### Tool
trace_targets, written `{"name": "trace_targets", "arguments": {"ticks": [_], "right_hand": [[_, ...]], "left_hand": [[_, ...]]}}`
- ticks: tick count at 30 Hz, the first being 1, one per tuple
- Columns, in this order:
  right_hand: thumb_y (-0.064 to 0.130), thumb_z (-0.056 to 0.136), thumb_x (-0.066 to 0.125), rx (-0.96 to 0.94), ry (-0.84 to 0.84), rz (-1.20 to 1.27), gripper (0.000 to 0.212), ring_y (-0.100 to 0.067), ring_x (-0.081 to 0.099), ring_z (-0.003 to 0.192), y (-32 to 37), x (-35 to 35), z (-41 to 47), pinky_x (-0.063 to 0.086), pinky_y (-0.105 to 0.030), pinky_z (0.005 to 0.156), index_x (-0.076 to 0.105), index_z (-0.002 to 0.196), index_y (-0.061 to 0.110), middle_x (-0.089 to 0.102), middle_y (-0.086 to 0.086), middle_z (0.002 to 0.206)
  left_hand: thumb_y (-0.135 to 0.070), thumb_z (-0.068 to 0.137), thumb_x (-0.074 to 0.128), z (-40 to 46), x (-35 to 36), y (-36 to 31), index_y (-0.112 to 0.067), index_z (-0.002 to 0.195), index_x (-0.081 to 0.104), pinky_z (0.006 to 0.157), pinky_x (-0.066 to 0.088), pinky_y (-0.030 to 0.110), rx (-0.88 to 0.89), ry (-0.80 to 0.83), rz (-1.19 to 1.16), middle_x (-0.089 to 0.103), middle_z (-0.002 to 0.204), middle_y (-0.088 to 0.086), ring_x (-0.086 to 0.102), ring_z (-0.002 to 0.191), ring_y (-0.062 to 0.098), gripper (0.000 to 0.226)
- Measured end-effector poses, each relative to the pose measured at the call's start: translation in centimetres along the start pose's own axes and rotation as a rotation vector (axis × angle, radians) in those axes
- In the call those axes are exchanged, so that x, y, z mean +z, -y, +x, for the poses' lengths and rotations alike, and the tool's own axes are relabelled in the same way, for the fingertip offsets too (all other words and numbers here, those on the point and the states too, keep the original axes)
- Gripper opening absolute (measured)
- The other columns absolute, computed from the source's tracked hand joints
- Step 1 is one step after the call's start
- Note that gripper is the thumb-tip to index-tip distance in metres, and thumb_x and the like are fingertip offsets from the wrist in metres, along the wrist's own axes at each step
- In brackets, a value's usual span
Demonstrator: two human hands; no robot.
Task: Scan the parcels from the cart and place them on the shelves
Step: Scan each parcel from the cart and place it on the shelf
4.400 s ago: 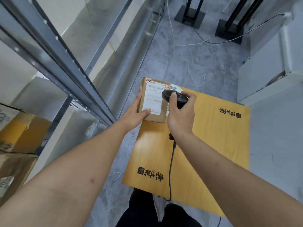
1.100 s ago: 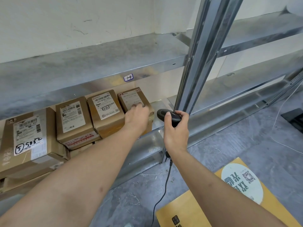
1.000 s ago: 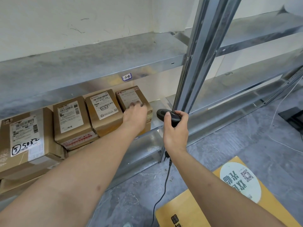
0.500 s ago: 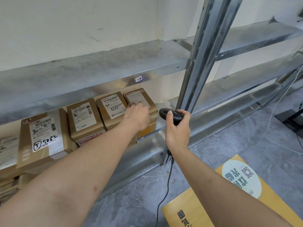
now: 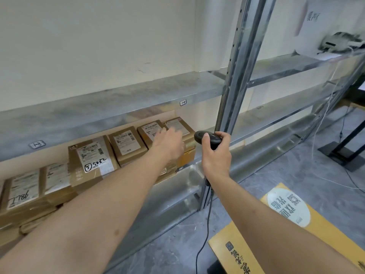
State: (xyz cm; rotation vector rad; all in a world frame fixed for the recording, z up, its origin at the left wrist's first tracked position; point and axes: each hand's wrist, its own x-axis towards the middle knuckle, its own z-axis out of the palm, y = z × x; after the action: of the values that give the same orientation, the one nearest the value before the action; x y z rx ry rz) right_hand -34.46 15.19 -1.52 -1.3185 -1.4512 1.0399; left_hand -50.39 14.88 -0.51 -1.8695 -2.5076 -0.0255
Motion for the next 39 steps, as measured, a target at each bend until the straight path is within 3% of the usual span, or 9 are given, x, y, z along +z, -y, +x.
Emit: {"name": "trace_targets", "arguments": {"ticks": [3, 6, 10, 13, 18, 22, 27, 31, 39], "right_hand": [[0.052, 0.103, 0.055, -0.022, 0.013, -0.002, 0.032, -0.009, 0.061, 0.093, 0.5, -1.0, -1.9, 0.044, -0.029, 0.075, 0.044, 0.127, 0.034, 0.062, 0.007, 0.108], [0.053, 0.103, 0.055, -0.040, 0.055, -0.003, 0.033, 0.000, 0.056, 0.088, 0.6, -2.2, -4.0, 0.042, -0.020, 0.067, 0.044, 0.129, 0.035, 0.060, 0.007, 0.108], [0.052, 0.103, 0.057, -0.071, 0.127, 0.011, 0.034, -0.004, 0.060, 0.091, 0.5, -4.1, -7.1, 0.040, -0.016, 0.064, 0.045, 0.130, 0.034, 0.062, 0.006, 0.111], [0.052, 0.103, 0.056, -0.091, 0.199, 0.003, 0.029, -0.015, 0.063, 0.096, 0.2, -5.0, -10.4, 0.044, -0.026, 0.070, 0.043, 0.124, 0.037, 0.061, 0.009, 0.106], [0.055, 0.103, 0.055, -0.106, 0.326, -0.033, 0.034, -0.017, 0.063, 0.097, -0.4, -5.5, -16.2, 0.045, -0.032, 0.077, 0.043, 0.128, 0.035, 0.064, 0.008, 0.108], [0.052, 0.103, 0.058, -0.115, 0.360, -0.053, 0.033, -0.017, 0.061, 0.099, -1.1, -5.1, -20.4, 0.052, -0.040, 0.088, 0.043, 0.126, 0.034, 0.056, 0.021, 0.097], [0.055, 0.102, 0.057, -0.105, 0.431, -0.096, 0.039, -0.022, 0.066, 0.100, -1.8, -2.5, -24.9, 0.054, -0.045, 0.091, 0.040, 0.130, 0.034, 0.064, 0.009, 0.107], [0.057, 0.100, 0.057, -0.076, 0.460, -0.117, 0.038, -0.020, 0.067, 0.095, -2.5, 0.8, -27.8, 0.056, -0.046, 0.089, 0.041, 0.128, 0.036, 0.065, 0.014, 0.100], [0.055, 0.098, 0.061, -0.015, 0.488, -0.203, 0.042, -0.023, 0.064, 0.096, -5.7, 7.9, -32.0, 0.046, -0.036, 0.081, 0.041, 0.130, 0.038, 0.065, 0.007, 0.108]], "left_hand": [[-0.040, 0.102, 0.052, -2.6, -0.9, 0.0, -0.015, 0.132, 0.060, 0.113, 0.041, 0.054, -0.023, -0.023, -0.002, 0.059, 0.135, 0.013, 0.054, 0.129, 0.038, 0.040], [-0.042, 0.102, 0.053, -5.6, -1.5, -0.1, -0.016, 0.134, 0.060, 0.113, 0.041, 0.055, -0.051, -0.056, 0.002, 0.059, 0.137, 0.014, 0.053, 0.131, 0.038, 0.042], [-0.044, 0.103, 0.052, -11.0, -1.8, -1.1, -0.018, 0.139, 0.057, 0.113, 0.041, 0.055, -0.108, -0.070, -0.037, 0.056, 0.143, 0.014, 0.052, 0.132, 0.037, 0.045], [-0.047, 0.103, 0.050, -15.7, -1.2, -1.3, -0.017, 0.138, 0.058, 0.110, 0.043, 0.055, -0.172, -0.038, -0.050, 0.056, 0.141, 0.014, 0.052, 0.130, 0.038, 0.047], [-0.049, 0.102, 0.046, -23.6, -0.7, -0.8, -0.017, 0.136, 0.059, 0.106, 0.045, 0.054, -0.270, -0.005, -0.059, 0.058, 0.137, 0.013, 0.054, 0.127, 0.039, 0.048], [-0.047, 0.102, 0.049, -29.0, 0.8, 0.5, -0.015, 0.141, 0.055, 0.109, 0.044, 0.053, -0.321, 0.036, -0.104, 0.054, 0.144, 0.013, 0.051, 0.132, 0.037, 0.051], [-0.051, 0.101, 0.047, -33.6, 3.1, 4.1, -0.018, 0.144, 0.053, 0.108, 0.045, 0.055, -0.351, 0.090, -0.113, 0.055, 0.143, 0.011, 0.052, 0.131, 0.037, 0.054], [-0.050, 0.102, 0.046, -35.5, 4.7, 7.6, -0.018, 0.147, 0.051, 0.109, 0.043, 0.054, -0.334, 0.102, -0.121, 0.054, 0.143, 0.013, 0.050, 0.131, 0.039, 0.055], [-0.048, 0.100, 0.051, -37.9, 9.6, 13.8, -0.017, 0.138, 0.054, 0.105, 0.044, 0.050, -0.278, 0.198, -0.161, 0.055, 0.134, 0.015, 0.052, 0.127, 0.039, 0.049]]}}
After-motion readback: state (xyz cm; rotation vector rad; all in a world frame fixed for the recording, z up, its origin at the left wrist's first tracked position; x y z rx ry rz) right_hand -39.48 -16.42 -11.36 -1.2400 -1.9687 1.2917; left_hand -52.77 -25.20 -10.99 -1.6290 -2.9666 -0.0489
